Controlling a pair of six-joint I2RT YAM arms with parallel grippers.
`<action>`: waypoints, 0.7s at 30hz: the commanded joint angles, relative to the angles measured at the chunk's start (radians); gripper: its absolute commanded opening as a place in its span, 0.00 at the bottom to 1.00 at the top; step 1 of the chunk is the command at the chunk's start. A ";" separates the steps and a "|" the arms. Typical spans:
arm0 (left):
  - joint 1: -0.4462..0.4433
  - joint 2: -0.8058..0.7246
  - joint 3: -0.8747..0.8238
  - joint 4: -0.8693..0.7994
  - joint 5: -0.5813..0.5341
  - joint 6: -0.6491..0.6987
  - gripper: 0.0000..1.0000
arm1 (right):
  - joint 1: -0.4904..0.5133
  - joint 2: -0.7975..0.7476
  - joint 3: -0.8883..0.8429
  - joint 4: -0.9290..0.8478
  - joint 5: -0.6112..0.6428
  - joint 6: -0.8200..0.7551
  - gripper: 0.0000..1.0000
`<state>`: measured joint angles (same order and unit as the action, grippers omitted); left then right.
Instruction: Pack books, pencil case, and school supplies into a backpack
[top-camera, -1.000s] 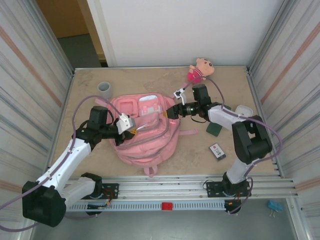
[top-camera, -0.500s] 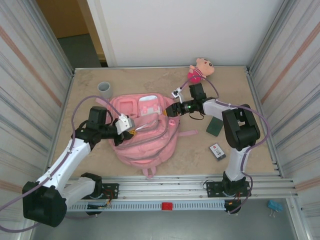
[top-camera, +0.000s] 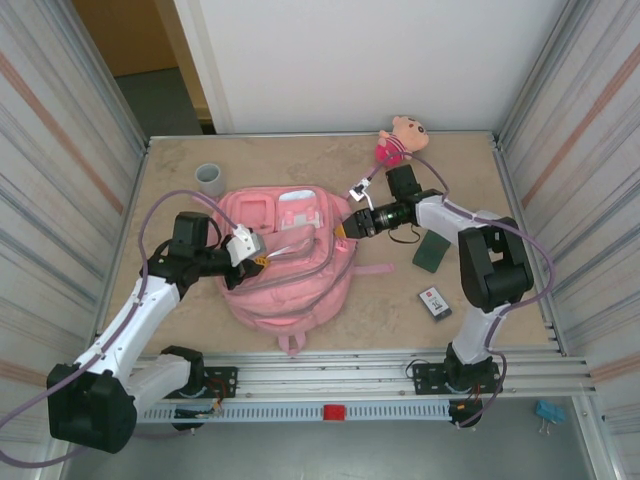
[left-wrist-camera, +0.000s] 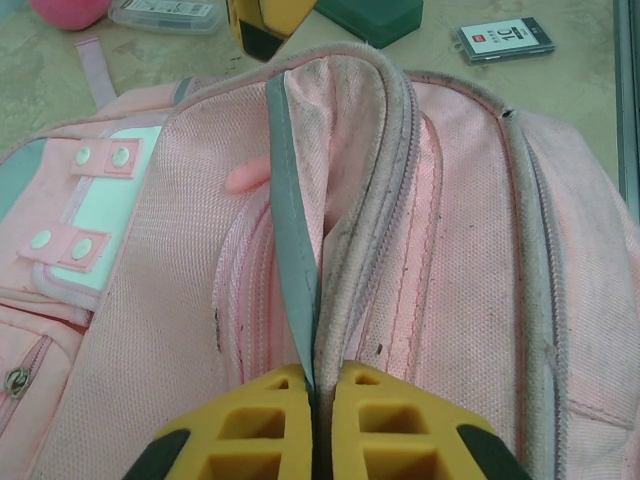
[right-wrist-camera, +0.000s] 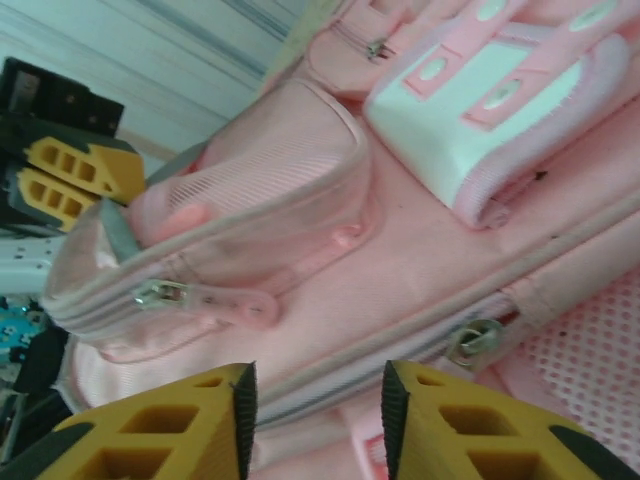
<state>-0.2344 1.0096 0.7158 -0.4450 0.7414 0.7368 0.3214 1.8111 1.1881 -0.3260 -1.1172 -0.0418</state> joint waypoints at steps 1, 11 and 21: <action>0.014 -0.009 0.051 0.077 0.062 0.001 0.00 | -0.002 0.014 0.019 -0.017 0.000 -0.007 0.45; 0.015 -0.017 0.052 0.077 0.060 0.001 0.00 | 0.000 0.110 0.066 0.011 0.004 0.022 0.64; 0.014 -0.008 0.052 0.087 0.065 -0.004 0.00 | 0.013 0.079 0.024 0.044 0.046 0.053 0.37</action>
<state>-0.2344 1.0096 0.7158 -0.4442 0.7441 0.7364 0.3279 1.9106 1.2190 -0.2924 -1.0702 -0.0086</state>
